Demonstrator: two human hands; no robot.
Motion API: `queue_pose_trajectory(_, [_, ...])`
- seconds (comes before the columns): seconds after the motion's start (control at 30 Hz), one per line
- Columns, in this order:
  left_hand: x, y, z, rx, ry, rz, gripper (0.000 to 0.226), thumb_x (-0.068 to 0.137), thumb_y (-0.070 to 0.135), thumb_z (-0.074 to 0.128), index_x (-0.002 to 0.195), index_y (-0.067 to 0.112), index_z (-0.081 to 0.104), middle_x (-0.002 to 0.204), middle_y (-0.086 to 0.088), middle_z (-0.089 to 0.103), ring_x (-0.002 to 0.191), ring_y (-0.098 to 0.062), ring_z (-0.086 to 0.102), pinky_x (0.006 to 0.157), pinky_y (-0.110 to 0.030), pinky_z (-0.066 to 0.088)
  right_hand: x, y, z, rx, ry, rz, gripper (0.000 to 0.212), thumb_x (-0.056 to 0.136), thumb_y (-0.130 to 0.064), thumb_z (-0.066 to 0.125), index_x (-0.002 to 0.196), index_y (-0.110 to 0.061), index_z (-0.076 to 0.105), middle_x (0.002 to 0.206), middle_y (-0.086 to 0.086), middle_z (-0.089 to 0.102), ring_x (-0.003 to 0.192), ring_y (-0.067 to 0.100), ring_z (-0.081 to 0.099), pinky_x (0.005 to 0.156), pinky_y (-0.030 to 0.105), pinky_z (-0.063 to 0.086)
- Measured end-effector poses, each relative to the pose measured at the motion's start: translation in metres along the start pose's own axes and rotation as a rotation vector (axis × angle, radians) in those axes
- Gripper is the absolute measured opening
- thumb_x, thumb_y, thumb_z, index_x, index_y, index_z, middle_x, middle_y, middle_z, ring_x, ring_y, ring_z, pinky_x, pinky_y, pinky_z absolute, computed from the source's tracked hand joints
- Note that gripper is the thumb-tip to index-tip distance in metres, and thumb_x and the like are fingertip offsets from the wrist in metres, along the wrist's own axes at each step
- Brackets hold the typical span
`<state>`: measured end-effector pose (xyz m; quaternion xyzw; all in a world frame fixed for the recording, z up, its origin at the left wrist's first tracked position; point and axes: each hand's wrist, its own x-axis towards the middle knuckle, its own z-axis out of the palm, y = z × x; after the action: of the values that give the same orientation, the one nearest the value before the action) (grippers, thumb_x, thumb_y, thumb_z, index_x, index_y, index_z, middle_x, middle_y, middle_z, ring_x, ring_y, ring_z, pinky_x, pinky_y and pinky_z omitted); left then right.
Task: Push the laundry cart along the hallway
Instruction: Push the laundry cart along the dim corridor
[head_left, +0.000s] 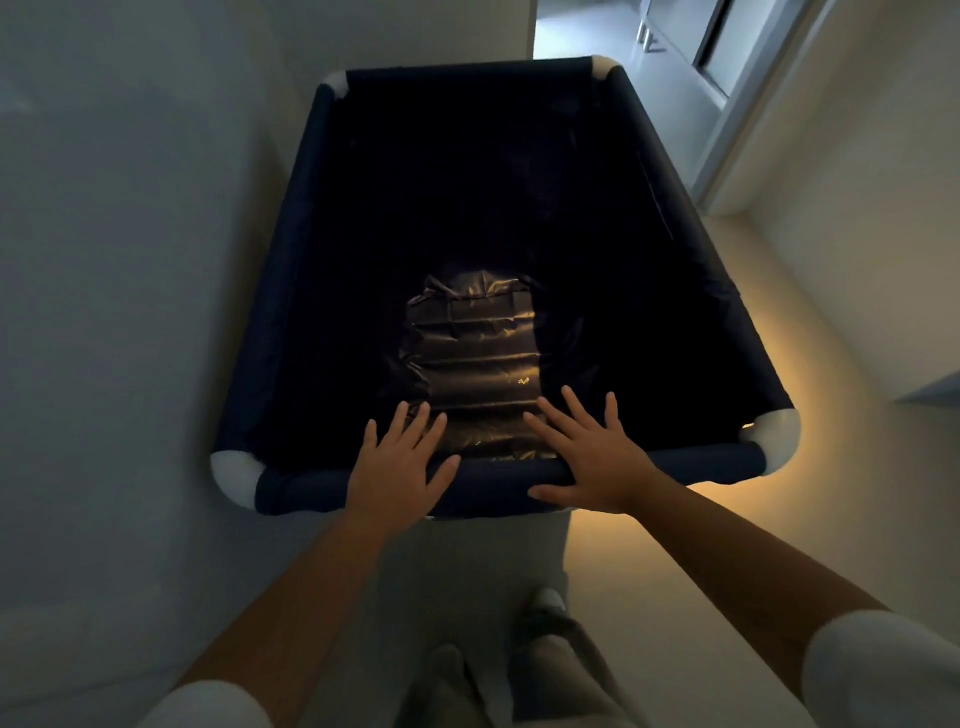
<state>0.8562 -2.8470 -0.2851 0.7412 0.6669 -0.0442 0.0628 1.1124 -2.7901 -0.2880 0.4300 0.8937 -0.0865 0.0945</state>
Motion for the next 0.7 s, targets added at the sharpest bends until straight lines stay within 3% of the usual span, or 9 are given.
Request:
queue_pose_trajectory(0.23, [-0.021,-0.017,0.002,-0.012,-0.013,0.033,0.084,0.079,0.064,-0.012,0.145,0.024,0.022,0.153,-0.002,0.022,0.142,-0.024,0.011,0.112,-0.049,0.011,-0.011,-0.034,0.004,-0.013,0.015,0.018,0.091,0.074,-0.082,0.015,0.146,-0.03,-0.008,0.157,0.002,-0.004,0.134,0.024,-0.028,0.103,0.059,-0.022])
queue_pose_trajectory(0.43, [-0.041,-0.015,0.003,-0.011,-0.022,0.056,0.077,0.081,0.059,-0.004,0.145,0.023,0.022,0.154,-0.002,0.021,0.142,-0.024,0.011,0.112,-0.049,0.011,-0.027,-0.046,0.009,-0.021,0.034,0.038,0.093,0.073,-0.083,0.014,0.147,-0.03,-0.001,0.158,0.002,-0.001,0.134,0.024,-0.028,0.102,0.058,-0.024])
queue_pose_trajectory(0.57, [-0.054,-0.013,0.011,0.006,-0.03,0.06,0.06,0.094,0.055,0.013,0.146,0.025,0.016,0.155,-0.001,0.017,0.142,-0.023,0.006,0.112,-0.049,0.01,-0.04,-0.052,0.015,-0.031,0.044,0.035,0.094,0.071,-0.084,0.009,0.147,-0.03,-0.001,0.157,0.001,-0.001,0.134,0.023,-0.028,0.099,0.054,-0.03])
queue_pose_trajectory(0.7, [-0.07,-0.006,0.016,-0.033,-0.049,0.043,0.061,0.094,0.055,0.017,0.146,0.026,0.012,0.155,-0.001,0.014,0.143,-0.023,0.003,0.112,-0.05,0.009,-0.056,-0.058,0.019,-0.032,0.051,0.023,0.096,0.069,-0.085,0.005,0.147,-0.03,0.0,0.157,0.0,-0.001,0.135,0.023,-0.028,0.096,0.05,-0.035])
